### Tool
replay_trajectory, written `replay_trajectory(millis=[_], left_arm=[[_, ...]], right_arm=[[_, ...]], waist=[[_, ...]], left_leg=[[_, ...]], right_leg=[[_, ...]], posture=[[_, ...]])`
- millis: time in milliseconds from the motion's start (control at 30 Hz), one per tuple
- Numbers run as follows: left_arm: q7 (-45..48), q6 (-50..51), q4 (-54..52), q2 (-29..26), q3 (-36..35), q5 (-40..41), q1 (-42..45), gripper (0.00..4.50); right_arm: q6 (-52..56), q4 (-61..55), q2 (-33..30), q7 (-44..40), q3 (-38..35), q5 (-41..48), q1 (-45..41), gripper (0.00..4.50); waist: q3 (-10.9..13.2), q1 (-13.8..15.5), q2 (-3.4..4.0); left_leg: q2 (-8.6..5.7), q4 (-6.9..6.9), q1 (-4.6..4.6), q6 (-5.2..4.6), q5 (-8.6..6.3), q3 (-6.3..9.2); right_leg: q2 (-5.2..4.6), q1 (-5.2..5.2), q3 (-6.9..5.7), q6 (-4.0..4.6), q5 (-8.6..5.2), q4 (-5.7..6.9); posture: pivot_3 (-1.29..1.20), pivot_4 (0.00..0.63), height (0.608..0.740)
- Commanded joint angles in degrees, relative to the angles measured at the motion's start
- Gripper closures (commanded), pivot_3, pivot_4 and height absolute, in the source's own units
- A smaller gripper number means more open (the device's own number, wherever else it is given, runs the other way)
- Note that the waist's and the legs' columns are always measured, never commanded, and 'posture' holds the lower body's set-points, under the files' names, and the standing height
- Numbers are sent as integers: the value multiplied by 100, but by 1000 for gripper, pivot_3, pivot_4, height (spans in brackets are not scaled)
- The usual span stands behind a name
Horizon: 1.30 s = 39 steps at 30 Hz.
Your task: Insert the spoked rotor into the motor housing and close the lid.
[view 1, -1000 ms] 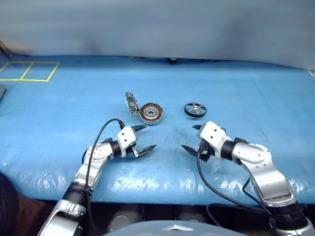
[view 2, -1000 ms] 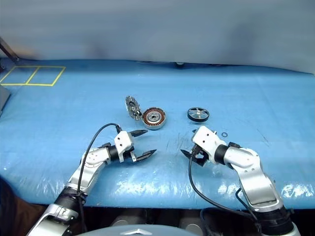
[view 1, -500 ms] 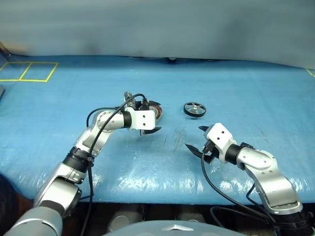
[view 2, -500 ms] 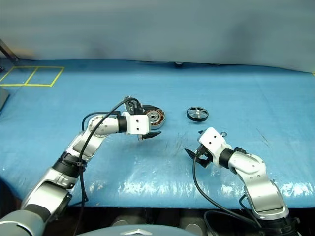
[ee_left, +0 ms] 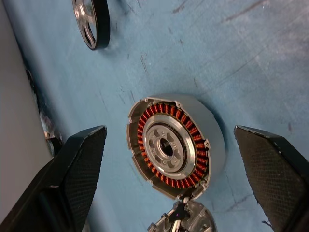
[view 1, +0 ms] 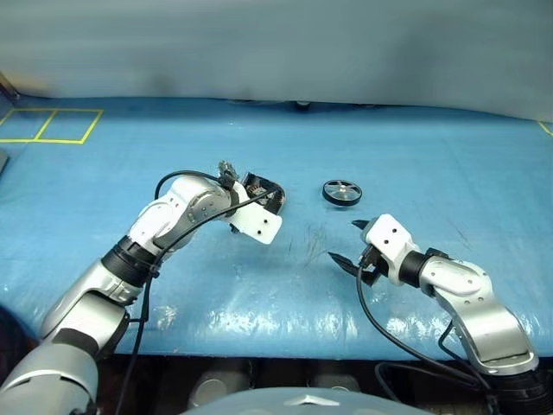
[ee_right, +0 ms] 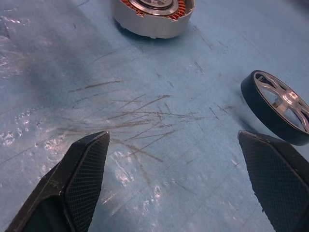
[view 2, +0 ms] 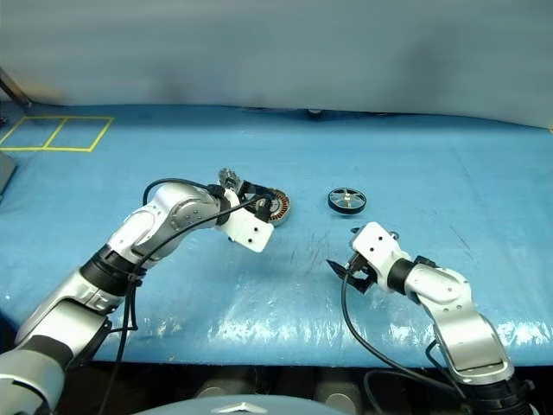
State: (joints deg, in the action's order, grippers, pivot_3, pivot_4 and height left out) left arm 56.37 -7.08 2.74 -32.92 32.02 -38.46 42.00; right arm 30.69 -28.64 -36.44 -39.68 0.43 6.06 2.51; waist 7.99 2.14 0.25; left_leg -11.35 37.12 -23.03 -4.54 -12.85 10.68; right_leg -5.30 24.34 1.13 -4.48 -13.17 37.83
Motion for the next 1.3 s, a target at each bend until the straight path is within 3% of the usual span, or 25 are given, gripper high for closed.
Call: replay_trajectory(millis=[33,533,1067,1233,1300], left_arm=[[90,7,130,-19,56,-249,223,0],[478,-333,1637,253,393,-513,1140,0],[456,-410,2235,436,640,-737,1119,0],[327,-467,2586,557,747,-853,1176,1257],[285,-481,2716,621,778,-888,1190,1257]], right_arm=[[8,-207,-43,43,-74,81,-88,54],[-88,-125,48,113,89,77,-134,54],[-151,-103,89,197,111,47,-175,54],[-192,-102,103,235,105,54,-193,0],[-200,-106,103,245,106,55,-194,0]], waist=[[2,0,-3],[12,-1,-20],[12,-51,-20],[11,-45,-18],[10,-45,-17]], left_leg=[[0,-1,0,0,0,0],[0,7,-8,-4,2,1],[-1,39,-48,-6,3,4],[-1,57,-46,-6,3,4],[-1,65,-45,-6,3,4]], right_leg=[[0,0,0,0,0,0],[-1,0,-5,-1,1,3],[2,17,-10,-8,6,13],[2,13,-11,-9,8,26],[3,12,-11,-11,9,30]], posture=[[0,150,740],[0,150,740],[0,150,740],[0,150,740],[0,150,740]])
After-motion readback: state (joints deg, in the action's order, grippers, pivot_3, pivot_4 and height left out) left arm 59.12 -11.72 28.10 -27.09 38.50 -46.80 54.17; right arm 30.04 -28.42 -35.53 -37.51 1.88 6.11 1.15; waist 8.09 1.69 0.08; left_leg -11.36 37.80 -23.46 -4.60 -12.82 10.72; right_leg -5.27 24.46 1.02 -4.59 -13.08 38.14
